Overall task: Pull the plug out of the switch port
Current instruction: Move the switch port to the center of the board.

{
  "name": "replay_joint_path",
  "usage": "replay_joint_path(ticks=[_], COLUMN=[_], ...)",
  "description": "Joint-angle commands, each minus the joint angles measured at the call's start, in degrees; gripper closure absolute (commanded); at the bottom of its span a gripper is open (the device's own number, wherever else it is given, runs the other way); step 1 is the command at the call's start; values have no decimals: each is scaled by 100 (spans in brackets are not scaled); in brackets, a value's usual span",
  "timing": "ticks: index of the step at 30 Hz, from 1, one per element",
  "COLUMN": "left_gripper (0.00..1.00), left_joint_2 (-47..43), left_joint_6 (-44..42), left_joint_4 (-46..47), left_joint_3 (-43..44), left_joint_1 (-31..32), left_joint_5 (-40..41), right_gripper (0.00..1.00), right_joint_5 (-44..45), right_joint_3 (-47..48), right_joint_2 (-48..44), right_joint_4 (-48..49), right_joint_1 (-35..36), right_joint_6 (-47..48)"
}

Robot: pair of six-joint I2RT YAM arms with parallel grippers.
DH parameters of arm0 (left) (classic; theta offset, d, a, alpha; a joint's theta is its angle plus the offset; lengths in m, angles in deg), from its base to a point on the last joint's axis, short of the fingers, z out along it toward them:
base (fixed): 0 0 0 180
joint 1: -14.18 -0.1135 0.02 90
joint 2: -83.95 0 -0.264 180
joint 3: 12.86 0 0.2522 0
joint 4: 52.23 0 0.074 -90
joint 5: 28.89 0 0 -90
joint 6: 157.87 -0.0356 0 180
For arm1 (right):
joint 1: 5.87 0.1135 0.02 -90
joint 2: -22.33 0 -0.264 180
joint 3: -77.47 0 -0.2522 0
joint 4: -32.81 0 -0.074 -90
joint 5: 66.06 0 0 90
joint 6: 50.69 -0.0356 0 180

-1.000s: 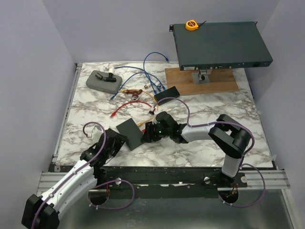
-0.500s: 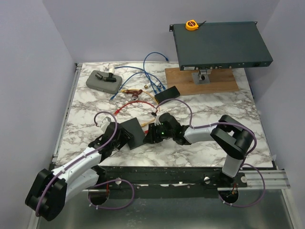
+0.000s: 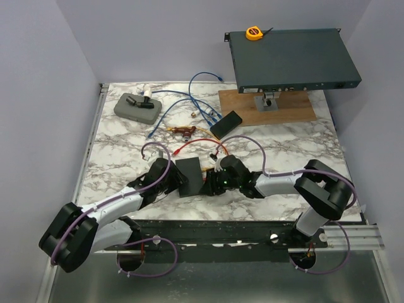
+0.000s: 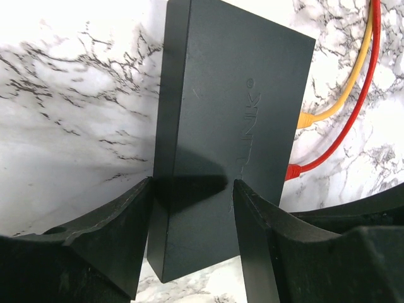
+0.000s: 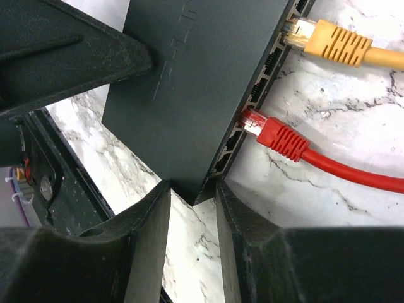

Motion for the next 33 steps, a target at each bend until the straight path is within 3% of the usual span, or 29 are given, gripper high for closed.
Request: replay_joint_path(ticks=[1,8,13,19,22,28,33], left_gripper=[47,42,33,17,14,22,25], left_joint_2=[-150,-1394,-2428,-3150,-3345,-3581,-3359], left_joint_6=[9,180,214,-195,-249,-526,-829], left_joint_4=[-82,-1019,-1531,-1758,-2038,-2091,-2454], left_joint_3=[-3,-52,-265,-611,-647,-675,-445], left_joint_1=[102,91,87,97,121,214,519], left_joint_5=[-295,336,728,259,-63,-918,-930], right_gripper=[63,44,41,42,42,43,42], right_joint_5=[184,820,1194,952,801,539,556], right_joint_3=[-185,202,837,1858,2339,2892,3127], right_joint_2=[-238,-1095,-1369,-381,189,1157,1527], right_joint_4=[-353,-1238,-1708,-1629,-1513,-1170,-1146], right_joint_1=[47,47,-33,-459,-597,-702,-736], right_joint_6=[131,379,865,1150,1262,1490,1766])
